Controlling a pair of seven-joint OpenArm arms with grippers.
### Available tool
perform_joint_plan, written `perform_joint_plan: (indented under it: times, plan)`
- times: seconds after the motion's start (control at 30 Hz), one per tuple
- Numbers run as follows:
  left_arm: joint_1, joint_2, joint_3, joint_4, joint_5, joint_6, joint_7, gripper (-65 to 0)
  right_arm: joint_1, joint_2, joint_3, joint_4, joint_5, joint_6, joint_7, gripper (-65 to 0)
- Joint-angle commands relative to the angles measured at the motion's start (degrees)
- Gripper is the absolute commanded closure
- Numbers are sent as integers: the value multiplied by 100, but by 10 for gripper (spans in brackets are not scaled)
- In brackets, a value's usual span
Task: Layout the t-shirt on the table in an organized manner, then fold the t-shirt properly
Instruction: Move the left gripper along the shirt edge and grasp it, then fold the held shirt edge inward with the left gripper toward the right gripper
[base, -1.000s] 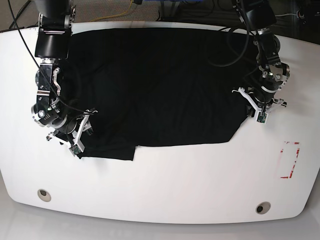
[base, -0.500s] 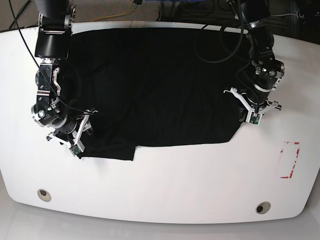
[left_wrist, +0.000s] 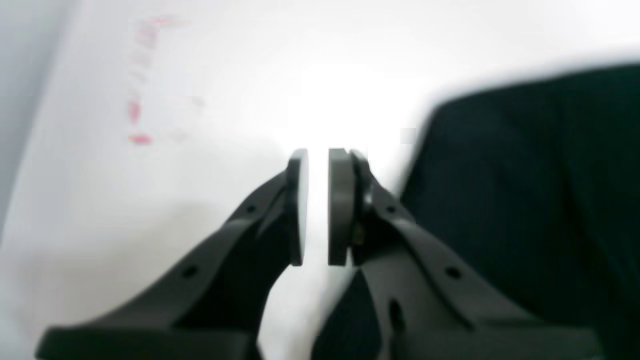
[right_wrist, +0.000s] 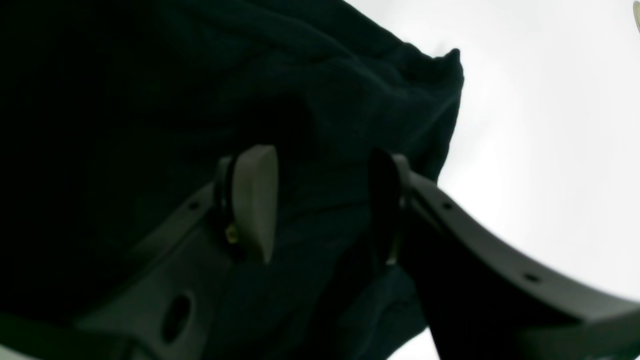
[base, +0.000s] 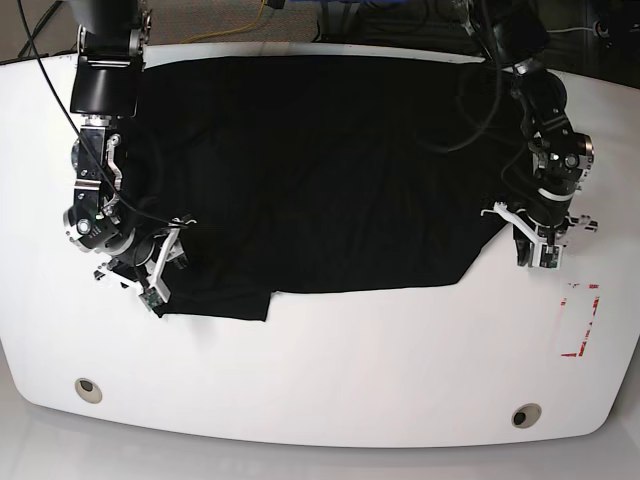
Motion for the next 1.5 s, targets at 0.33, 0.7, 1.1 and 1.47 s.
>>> perform_joint_plan:
  times: [0.33,0.7,1.1,1.47]
  plan:
    - [-231,-458,179,-1223,138,-42,-115,-52,-114,-49,33,483,55,-2,70,-275]
    - [-37,-441,153,-1302,630,-69,-343,-51,-150,-58,33,483,55,-2,70,-275]
    - [385,-80,188,-555,630,-95,-317,-51,-167,-58,33,483,55,-2,70,-275]
    - [473,140,566,-89,639,-631,-27,-51,-229,-66,33,483,55,-2,70,-275]
